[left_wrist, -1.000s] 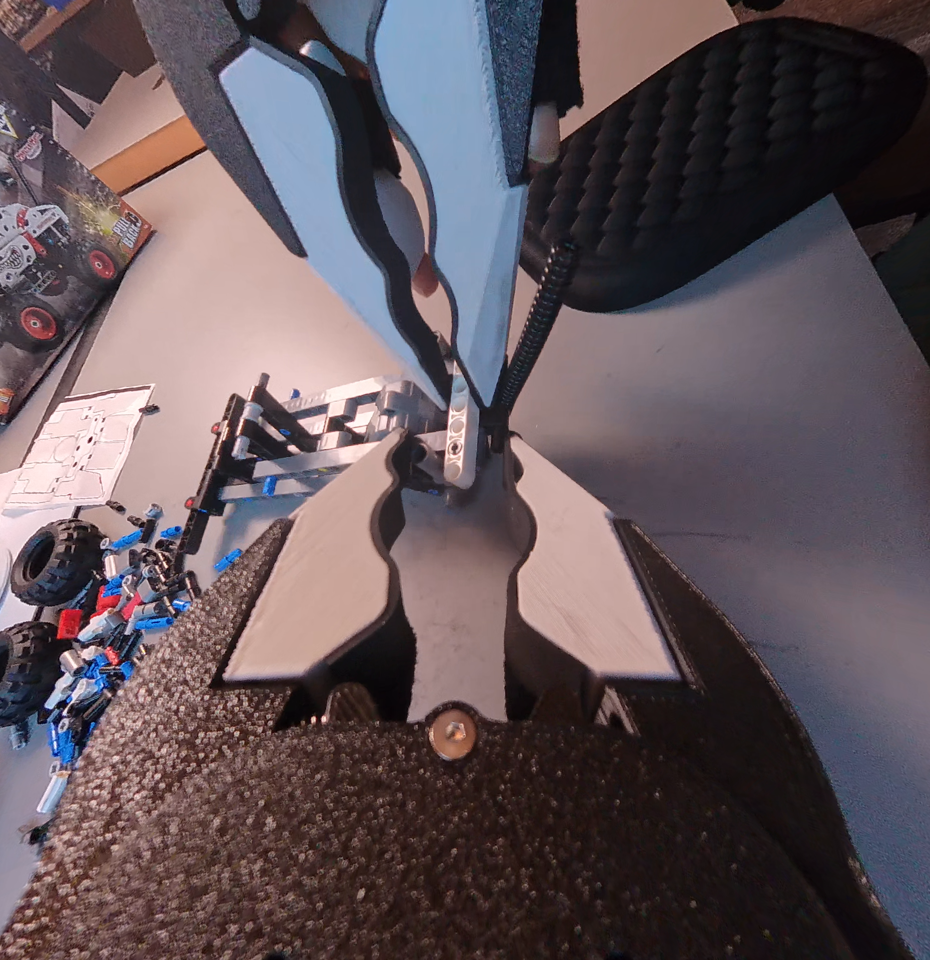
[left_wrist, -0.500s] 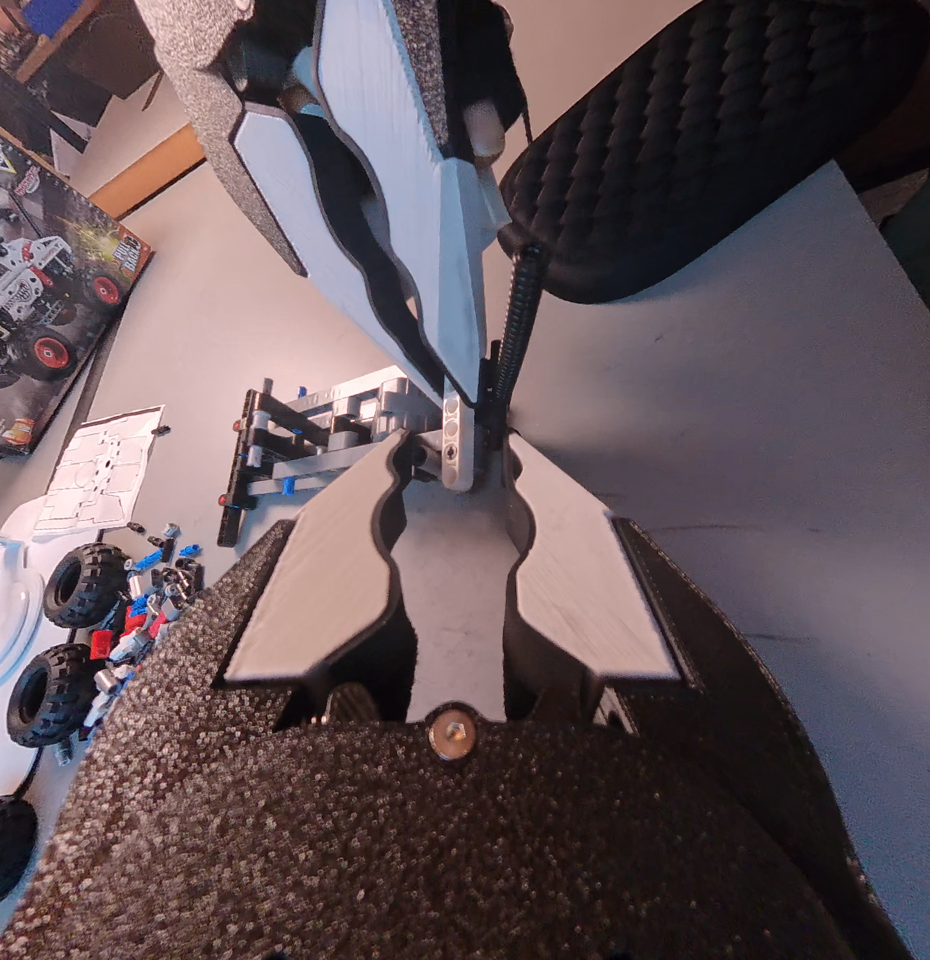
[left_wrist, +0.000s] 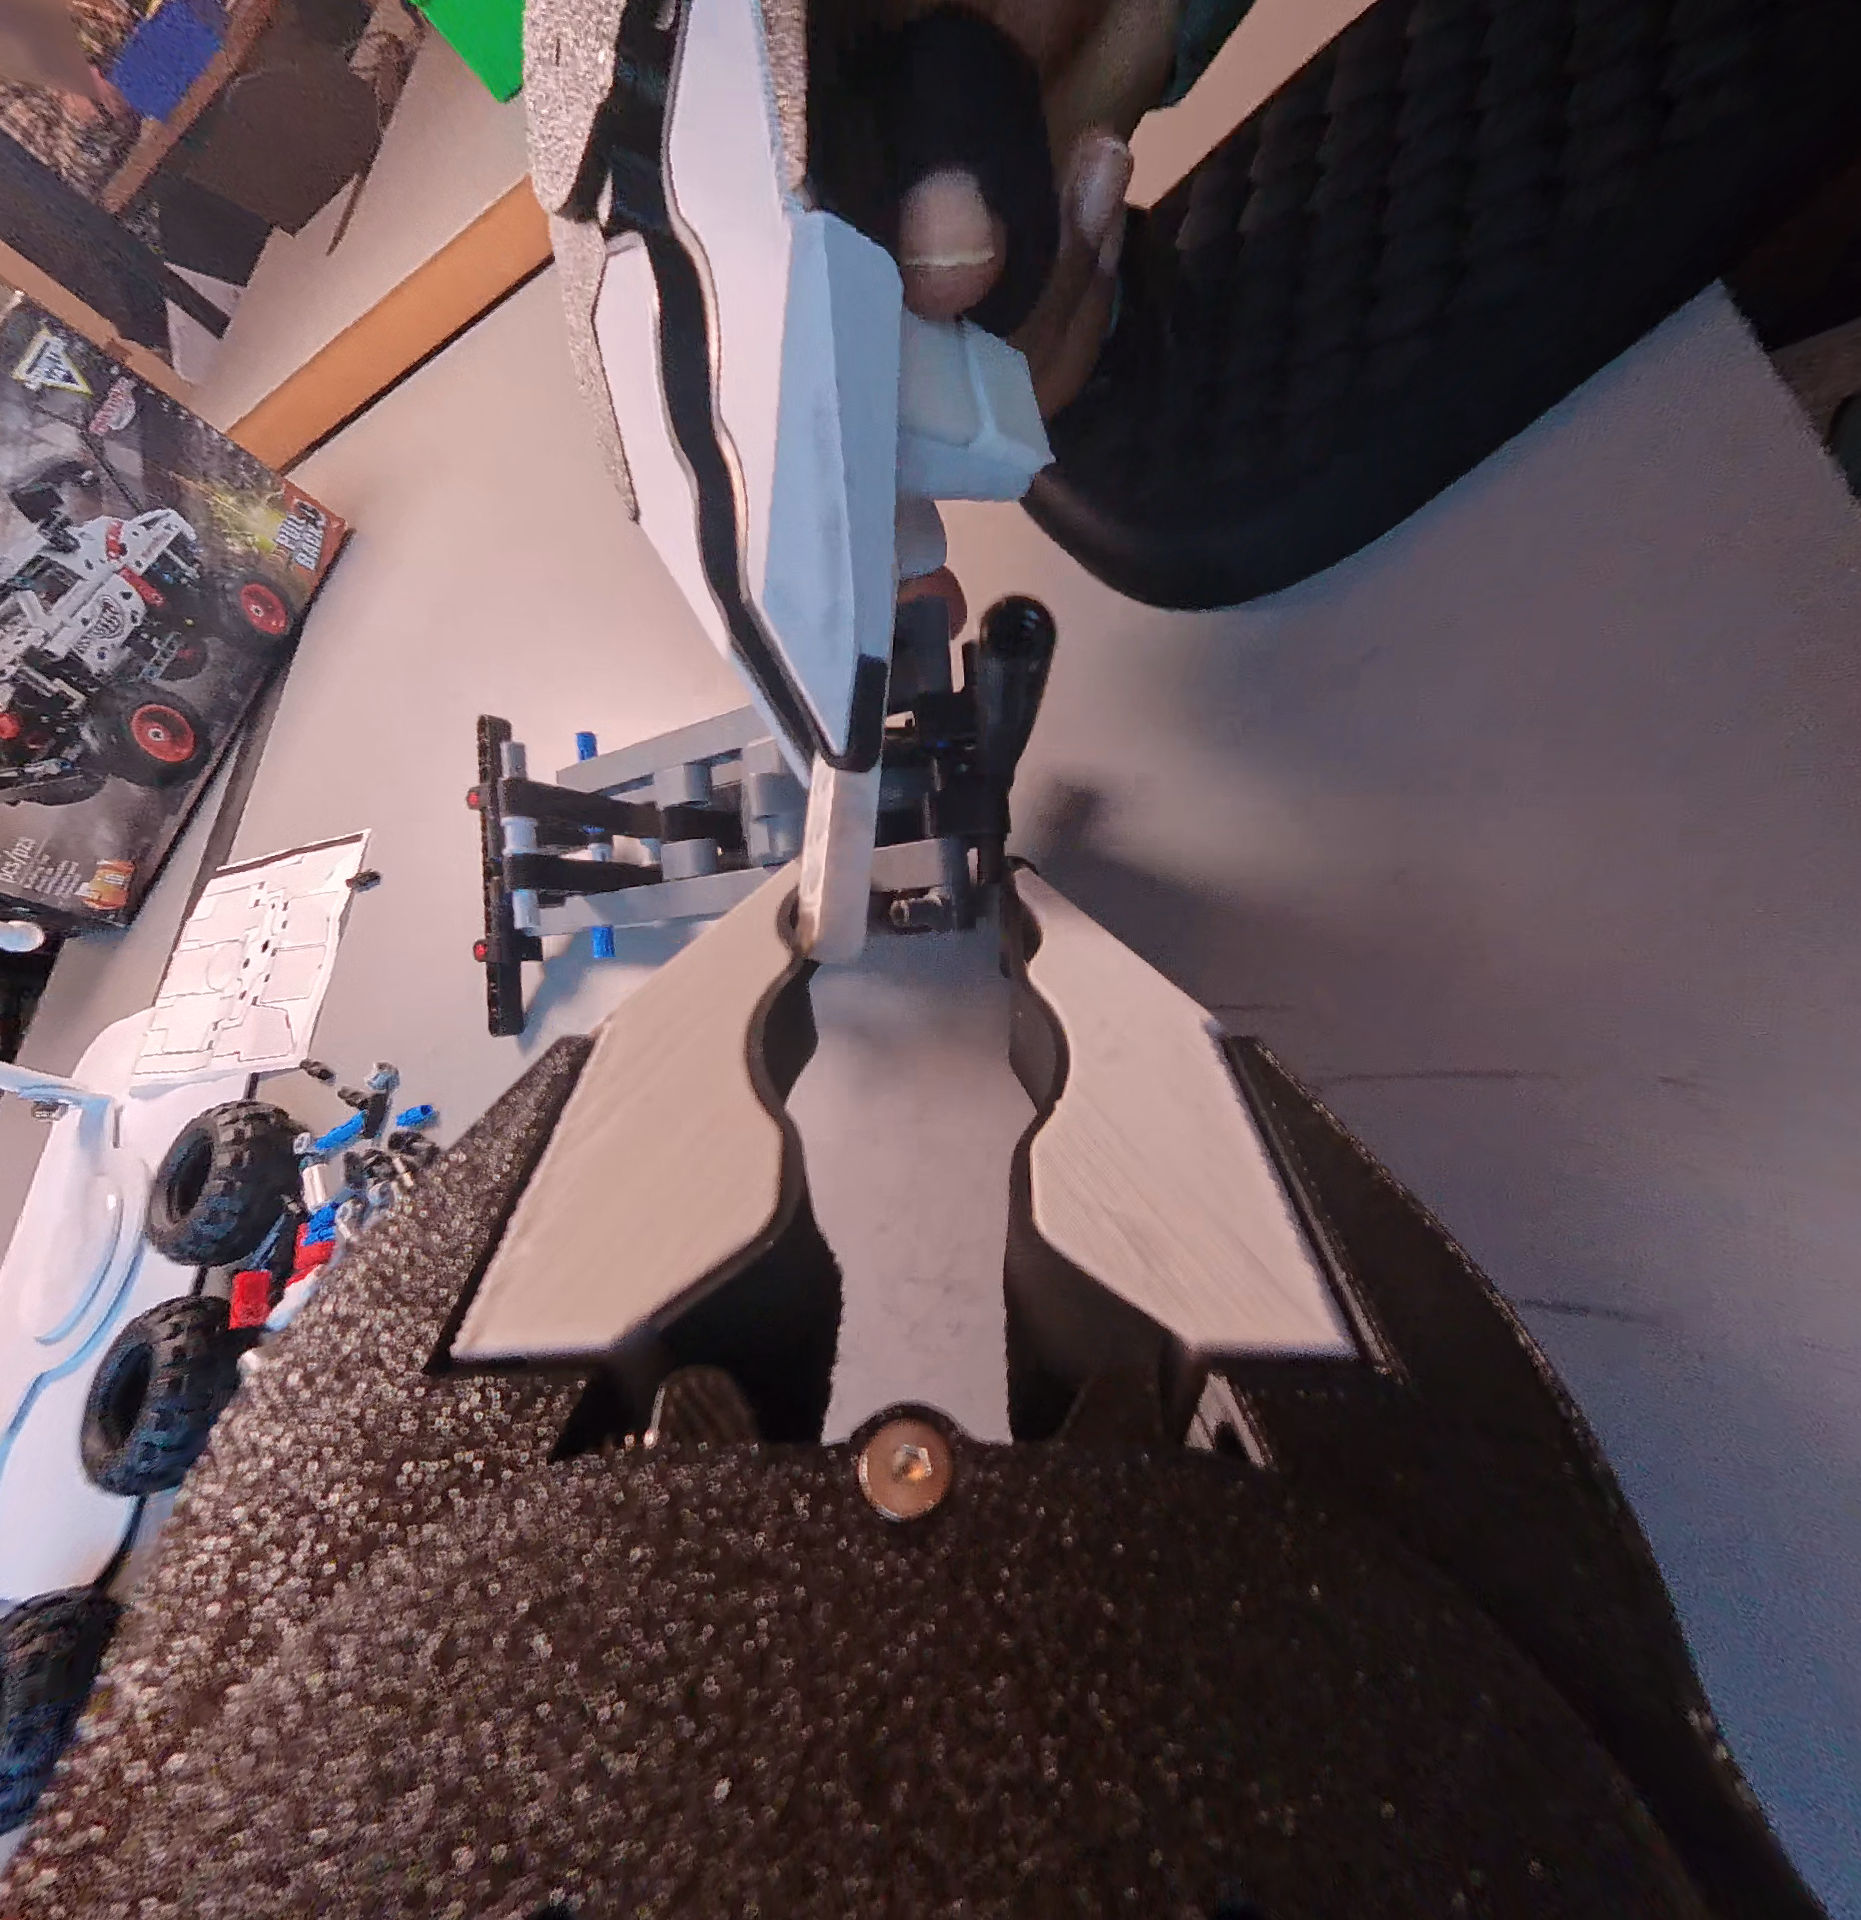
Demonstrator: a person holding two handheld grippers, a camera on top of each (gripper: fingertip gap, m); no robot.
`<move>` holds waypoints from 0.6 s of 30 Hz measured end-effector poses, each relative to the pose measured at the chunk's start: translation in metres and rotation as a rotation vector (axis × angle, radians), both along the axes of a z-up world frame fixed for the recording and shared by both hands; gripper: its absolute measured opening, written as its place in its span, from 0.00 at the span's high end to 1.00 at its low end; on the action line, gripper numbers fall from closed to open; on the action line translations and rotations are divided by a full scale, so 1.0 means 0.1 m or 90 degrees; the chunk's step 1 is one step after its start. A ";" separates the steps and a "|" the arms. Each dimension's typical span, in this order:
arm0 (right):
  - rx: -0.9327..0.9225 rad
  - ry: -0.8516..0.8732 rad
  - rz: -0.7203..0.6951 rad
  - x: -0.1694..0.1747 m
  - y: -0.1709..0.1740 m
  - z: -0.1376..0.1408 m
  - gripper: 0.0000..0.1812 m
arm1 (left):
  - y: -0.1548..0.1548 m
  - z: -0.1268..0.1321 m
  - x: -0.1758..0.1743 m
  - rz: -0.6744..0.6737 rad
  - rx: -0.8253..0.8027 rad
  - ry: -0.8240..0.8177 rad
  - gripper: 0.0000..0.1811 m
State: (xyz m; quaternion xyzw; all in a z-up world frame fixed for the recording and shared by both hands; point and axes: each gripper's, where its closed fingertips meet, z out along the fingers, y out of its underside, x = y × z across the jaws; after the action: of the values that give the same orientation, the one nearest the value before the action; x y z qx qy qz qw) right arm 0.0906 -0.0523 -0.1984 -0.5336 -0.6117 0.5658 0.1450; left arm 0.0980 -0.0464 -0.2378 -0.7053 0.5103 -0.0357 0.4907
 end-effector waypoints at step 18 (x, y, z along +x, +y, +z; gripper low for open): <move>0.234 -0.100 0.014 0.23 0.16 -0.18 0.87 | -0.04 0.02 -0.06 -0.028 -0.062 -0.025 0.81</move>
State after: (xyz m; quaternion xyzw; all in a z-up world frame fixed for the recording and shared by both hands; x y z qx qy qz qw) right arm 0.1131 -0.0360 -0.2167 -0.5338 -0.7200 0.4026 0.1858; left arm 0.0918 -0.0506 -0.2358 -0.7160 0.5140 -0.0852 0.4646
